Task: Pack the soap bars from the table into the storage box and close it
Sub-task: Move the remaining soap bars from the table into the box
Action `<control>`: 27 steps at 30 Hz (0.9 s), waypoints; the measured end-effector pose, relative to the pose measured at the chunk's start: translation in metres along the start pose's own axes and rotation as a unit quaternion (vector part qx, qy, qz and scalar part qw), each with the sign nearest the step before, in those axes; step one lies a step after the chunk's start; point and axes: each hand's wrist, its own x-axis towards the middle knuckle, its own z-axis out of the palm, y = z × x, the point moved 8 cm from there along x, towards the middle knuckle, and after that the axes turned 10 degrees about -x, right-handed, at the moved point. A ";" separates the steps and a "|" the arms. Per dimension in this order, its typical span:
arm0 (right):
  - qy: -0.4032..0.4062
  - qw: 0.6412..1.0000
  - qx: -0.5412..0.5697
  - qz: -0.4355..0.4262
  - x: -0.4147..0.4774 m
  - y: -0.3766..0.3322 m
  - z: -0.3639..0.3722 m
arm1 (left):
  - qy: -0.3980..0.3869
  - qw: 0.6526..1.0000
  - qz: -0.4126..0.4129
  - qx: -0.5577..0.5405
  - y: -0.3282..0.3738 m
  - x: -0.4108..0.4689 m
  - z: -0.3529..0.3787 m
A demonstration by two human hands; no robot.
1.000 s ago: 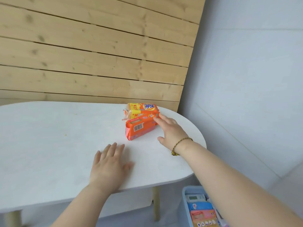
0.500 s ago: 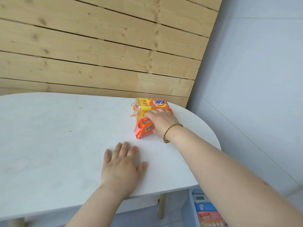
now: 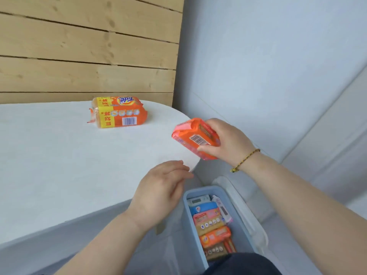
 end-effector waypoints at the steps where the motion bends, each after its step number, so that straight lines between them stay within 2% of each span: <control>1: -0.014 1.000 0.001 0.014 -0.015 0.016 0.002 | -0.014 1.000 0.014 -0.011 0.009 0.000 0.011; 5: -0.054 0.990 0.033 0.127 -0.069 0.095 0.030 | -0.113 0.993 0.029 -0.018 0.015 -0.005 0.073; 8: -0.091 0.970 0.069 0.214 -0.101 0.148 0.071 | -0.198 0.980 -0.018 -0.007 -0.001 -0.015 0.122; 12: -0.167 0.940 0.058 0.290 -0.133 0.185 0.138 | -0.303 0.947 -0.097 0.044 -0.034 -0.034 0.174; 18: -0.241 0.911 0.026 0.333 -0.156 0.199 0.212 | -0.436 0.875 -0.193 0.078 -0.072 -0.080 0.228; 27: -0.288 0.891 -0.032 0.350 -0.169 0.202 0.275 | -0.537 0.830 -0.119 0.096 -0.075 -0.114 0.278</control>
